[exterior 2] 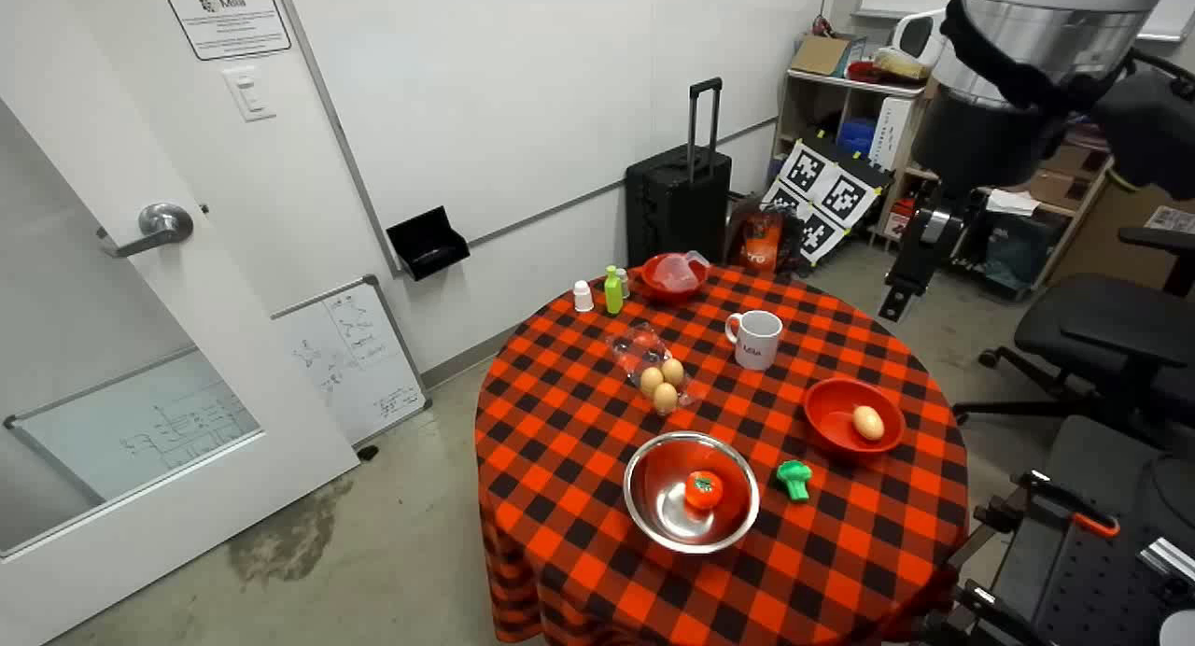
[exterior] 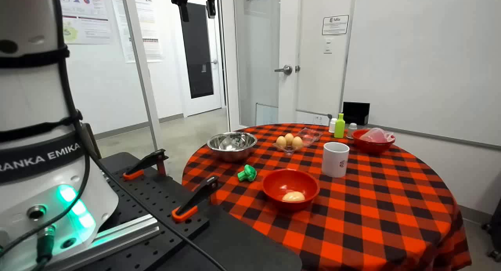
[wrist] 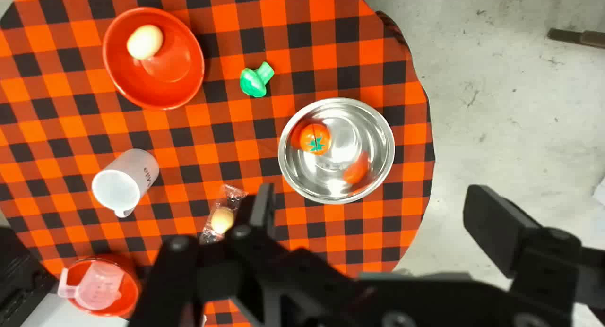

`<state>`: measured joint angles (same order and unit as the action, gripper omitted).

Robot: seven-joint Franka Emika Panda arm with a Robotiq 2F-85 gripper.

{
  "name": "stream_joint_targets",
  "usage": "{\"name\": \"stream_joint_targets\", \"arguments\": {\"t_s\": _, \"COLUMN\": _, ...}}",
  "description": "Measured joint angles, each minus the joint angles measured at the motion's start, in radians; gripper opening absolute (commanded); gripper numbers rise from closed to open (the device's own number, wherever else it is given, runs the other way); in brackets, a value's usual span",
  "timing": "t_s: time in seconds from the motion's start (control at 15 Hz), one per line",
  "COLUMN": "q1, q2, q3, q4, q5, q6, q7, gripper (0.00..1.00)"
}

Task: Take the tomato out of the silver basin and place it on the table

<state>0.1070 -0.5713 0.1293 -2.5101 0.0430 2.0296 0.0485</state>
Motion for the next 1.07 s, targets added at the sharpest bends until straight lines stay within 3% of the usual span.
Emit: {"name": "stream_joint_targets", "arguments": {"t_s": 1.07, "q1": 0.000, "q2": 0.024, "q3": -0.001, "q4": 0.006, "q5": 0.000, "q6": 0.003, "q7": -0.003, "gripper": 1.00}}
